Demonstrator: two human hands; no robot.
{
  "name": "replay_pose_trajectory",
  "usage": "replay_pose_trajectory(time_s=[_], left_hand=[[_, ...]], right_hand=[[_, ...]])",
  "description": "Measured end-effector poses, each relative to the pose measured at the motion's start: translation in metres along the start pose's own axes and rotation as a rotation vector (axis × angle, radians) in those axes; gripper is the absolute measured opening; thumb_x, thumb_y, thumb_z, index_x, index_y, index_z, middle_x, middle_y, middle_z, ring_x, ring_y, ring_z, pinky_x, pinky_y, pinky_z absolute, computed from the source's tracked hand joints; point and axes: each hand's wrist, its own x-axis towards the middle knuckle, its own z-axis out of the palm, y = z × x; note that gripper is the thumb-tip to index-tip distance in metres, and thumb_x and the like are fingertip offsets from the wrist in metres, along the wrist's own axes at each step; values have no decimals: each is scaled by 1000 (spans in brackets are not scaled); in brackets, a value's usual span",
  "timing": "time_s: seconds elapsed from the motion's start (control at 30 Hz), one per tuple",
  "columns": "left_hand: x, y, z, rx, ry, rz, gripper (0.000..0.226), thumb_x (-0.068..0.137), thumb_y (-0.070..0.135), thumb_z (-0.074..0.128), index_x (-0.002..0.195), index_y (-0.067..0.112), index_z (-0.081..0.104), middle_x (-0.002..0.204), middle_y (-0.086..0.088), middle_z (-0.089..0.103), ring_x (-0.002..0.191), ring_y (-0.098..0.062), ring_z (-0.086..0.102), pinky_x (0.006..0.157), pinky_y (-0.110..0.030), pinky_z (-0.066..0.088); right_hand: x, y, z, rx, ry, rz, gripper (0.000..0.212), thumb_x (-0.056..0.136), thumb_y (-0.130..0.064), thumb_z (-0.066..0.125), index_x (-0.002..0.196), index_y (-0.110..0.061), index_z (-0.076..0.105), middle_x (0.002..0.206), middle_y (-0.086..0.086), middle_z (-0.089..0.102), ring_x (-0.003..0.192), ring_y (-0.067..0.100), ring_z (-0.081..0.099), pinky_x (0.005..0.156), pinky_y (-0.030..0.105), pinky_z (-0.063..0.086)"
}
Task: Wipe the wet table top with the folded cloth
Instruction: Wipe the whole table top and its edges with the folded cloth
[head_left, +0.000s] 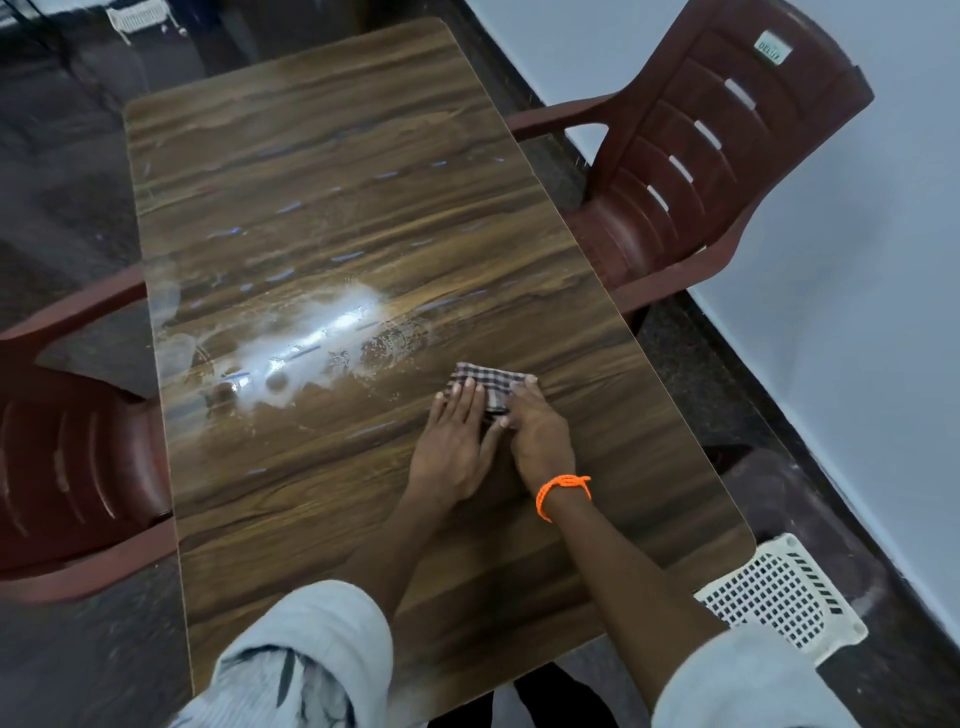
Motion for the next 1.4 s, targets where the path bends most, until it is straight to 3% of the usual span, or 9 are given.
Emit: replay_pose_trajectory(time_s=[0.13, 0.33, 0.53, 0.7, 0.87, 0.97, 1.07, 1.2, 1.4], left_hand=[[-47, -14, 4, -18, 0, -43, 79, 103, 60, 13, 162, 9, 15, 171, -8, 9, 158, -19, 0, 129, -38, -4], [-97, 13, 23, -12, -45, -51, 77, 105, 60, 20, 162, 8, 18, 170, -8, 11, 158, -20, 1, 128, -36, -7], [-67, 39, 17, -53, -65, -62, 79, 105, 61, 16, 162, 6, 14, 171, -11, 11, 158, -20, -1, 128, -38, -8], [-40, -3, -6, -2, -45, -25, 75, 107, 57, 18, 162, 6, 16, 171, -11, 12, 158, -22, 3, 129, -41, -2], [-51, -63, -22, 20, -67, 52, 72, 108, 55, 19, 162, 8, 17, 171, -9, 13, 158, -20, 3, 128, -42, 0], [-70, -95, -25, 15, -64, 144, 72, 108, 54, 22, 161, 6, 20, 170, -12, 15, 158, -22, 5, 128, -42, 0], [-98, -116, -22, 55, -88, 243, 73, 108, 55, 23, 160, 4, 23, 168, -14, 19, 158, -25, 9, 129, -42, 0], [-116, -114, -14, 76, -139, 366, 76, 107, 58, 25, 160, 4, 22, 168, -15, 21, 158, -25, 10, 128, -40, -3], [-98, -106, -15, 67, -142, 419, 77, 107, 57, 26, 160, 2, 22, 168, -14, 22, 158, -23, 11, 128, -39, -3]], right_hand=[[-33, -14, 16, -18, -61, -87, 34, 88, 6, 56, 121, 2, 62, 136, 18, 54, 139, 32, 35, 115, 30, 26], [-94, -4, -5, -49, -45, -140, 36, 80, 16, 61, 114, 6, 66, 128, 21, 59, 129, 37, 46, 107, 45, 38], [-77, 8, -15, -45, 41, 0, 36, 83, 15, 59, 118, 9, 62, 130, 24, 56, 129, 34, 48, 109, 43, 36], [-38, -14, 16, -2, 61, 62, 33, 87, 9, 57, 120, 9, 60, 132, 26, 54, 133, 34, 43, 113, 37, 31], [-41, -56, 64, -4, 108, 91, 34, 90, 6, 54, 124, 7, 59, 136, 23, 52, 135, 30, 40, 114, 31, 27], [-65, -78, 92, -5, 192, 108, 33, 85, 11, 56, 118, 8, 62, 131, 25, 56, 131, 34, 44, 111, 34, 30], [-100, -90, 110, -35, 250, 96, 37, 80, 16, 58, 115, 7, 64, 129, 22, 57, 129, 34, 45, 112, 26, 30], [-131, -88, 110, -166, 262, 178, 47, 74, 18, 62, 120, 4, 62, 133, 19, 56, 131, 31, 47, 108, 39, 38], [-125, -99, 114, -162, 398, 408, 44, 78, 13, 58, 119, -1, 63, 133, 16, 57, 131, 27, 46, 110, 33, 32]])
